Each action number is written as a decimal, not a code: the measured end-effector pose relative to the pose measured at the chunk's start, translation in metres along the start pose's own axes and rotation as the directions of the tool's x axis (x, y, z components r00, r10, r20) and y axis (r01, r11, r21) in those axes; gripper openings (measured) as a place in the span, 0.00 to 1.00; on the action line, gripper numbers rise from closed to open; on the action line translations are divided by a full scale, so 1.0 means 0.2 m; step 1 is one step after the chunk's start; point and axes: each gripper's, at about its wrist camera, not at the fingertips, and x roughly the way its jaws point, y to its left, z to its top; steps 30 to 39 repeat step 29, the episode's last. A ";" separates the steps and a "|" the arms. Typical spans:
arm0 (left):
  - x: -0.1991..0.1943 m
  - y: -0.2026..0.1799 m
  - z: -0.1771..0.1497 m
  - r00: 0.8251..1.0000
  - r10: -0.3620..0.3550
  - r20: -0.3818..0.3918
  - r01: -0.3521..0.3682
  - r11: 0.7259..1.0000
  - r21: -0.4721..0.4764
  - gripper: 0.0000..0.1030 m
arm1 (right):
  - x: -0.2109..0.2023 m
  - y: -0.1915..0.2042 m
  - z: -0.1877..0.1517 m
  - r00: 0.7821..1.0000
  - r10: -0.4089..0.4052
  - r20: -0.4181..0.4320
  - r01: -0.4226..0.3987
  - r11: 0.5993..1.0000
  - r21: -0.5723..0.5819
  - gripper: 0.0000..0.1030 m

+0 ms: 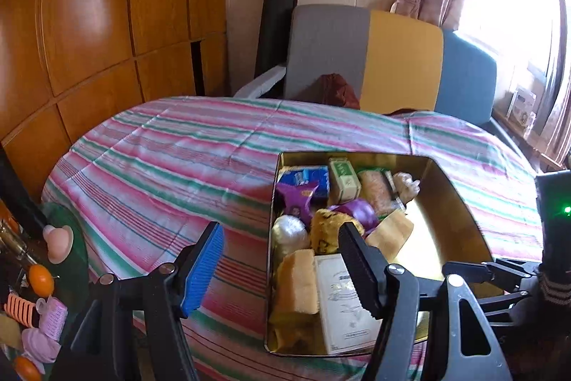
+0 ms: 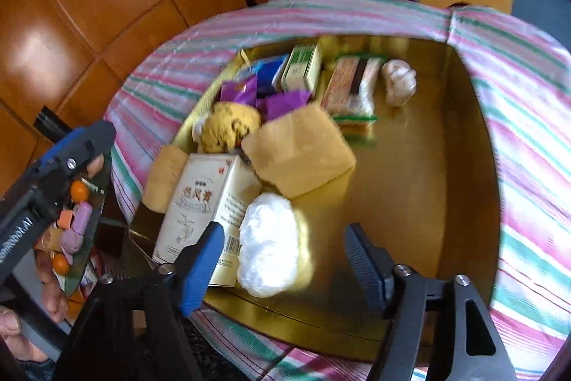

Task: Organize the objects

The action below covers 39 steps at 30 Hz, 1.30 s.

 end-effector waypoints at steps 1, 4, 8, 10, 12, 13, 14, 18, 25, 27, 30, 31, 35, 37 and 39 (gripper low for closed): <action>-0.01 -0.01 0.00 1.000 0.011 0.009 -0.011 1.000 0.002 0.66 | -0.03 0.00 0.00 1.000 -0.009 0.021 0.009 1.000 0.004 0.72; -0.03 -0.05 0.02 0.999 0.040 0.010 -0.040 0.999 0.017 0.66 | -0.11 0.00 0.00 0.996 -0.040 0.081 0.039 0.999 0.022 0.75; -0.03 -0.07 0.02 1.000 0.007 -0.026 -0.007 1.000 -0.010 0.66 | -0.23 -0.02 -0.01 0.986 -0.078 0.147 0.071 0.996 0.051 0.75; -0.04 -0.09 0.02 1.000 0.003 -0.031 -0.003 1.000 -0.010 0.66 | -0.29 -0.04 -0.01 0.979 -0.100 0.175 0.091 0.994 0.059 0.75; -0.06 -0.11 0.01 1.000 0.014 -0.020 -0.014 1.000 0.002 0.66 | -0.33 -0.05 -0.03 0.972 -0.124 0.199 0.113 0.991 0.066 0.75; -0.06 -0.12 0.01 1.000 0.018 -0.016 -0.018 1.000 0.006 0.66 | -0.35 -0.05 -0.03 0.969 -0.133 0.209 0.121 0.990 0.068 0.75; -0.07 -0.13 0.01 1.000 0.014 -0.012 -0.014 1.000 0.010 0.66 | -0.36 -0.05 -0.04 0.967 -0.138 0.216 0.126 0.990 0.071 0.75; -0.09 -0.15 0.00 1.000 -0.001 0.000 0.001 1.000 0.026 0.66 | -0.37 -0.06 -0.06 0.963 -0.152 0.224 0.135 0.987 0.086 0.76; -0.13 -0.16 0.01 0.999 -0.018 0.051 0.017 0.999 0.031 0.57 | -0.35 -0.05 -0.08 0.966 -0.154 0.210 0.139 0.987 0.084 0.76; -0.13 -0.16 0.01 0.999 -0.015 0.049 0.013 0.999 0.036 0.57 | -0.34 -0.05 -0.09 0.966 -0.153 0.207 0.139 0.987 0.081 0.76; -0.12 -0.16 0.02 0.999 -0.012 0.039 0.010 0.999 0.041 0.57 | -0.34 -0.05 -0.08 0.965 -0.154 0.210 0.140 0.987 0.081 0.76; -0.12 -0.16 0.02 0.999 -0.012 0.039 0.010 0.999 0.041 0.57 | -0.34 -0.05 -0.08 0.965 -0.154 0.210 0.140 0.987 0.081 0.76; -0.12 -0.16 0.02 0.999 -0.012 0.039 0.010 0.999 0.041 0.57 | -0.34 -0.05 -0.08 0.965 -0.154 0.210 0.140 0.987 0.081 0.76; -0.12 -0.16 0.02 0.999 -0.012 0.039 0.010 0.999 0.041 0.57 | -0.34 -0.05 -0.08 0.965 -0.154 0.210 0.140 0.987 0.081 0.76; -0.12 -0.16 0.02 0.999 -0.012 0.039 0.010 0.999 0.041 0.57 | -0.34 -0.05 -0.08 0.965 -0.154 0.210 0.140 0.987 0.081 0.76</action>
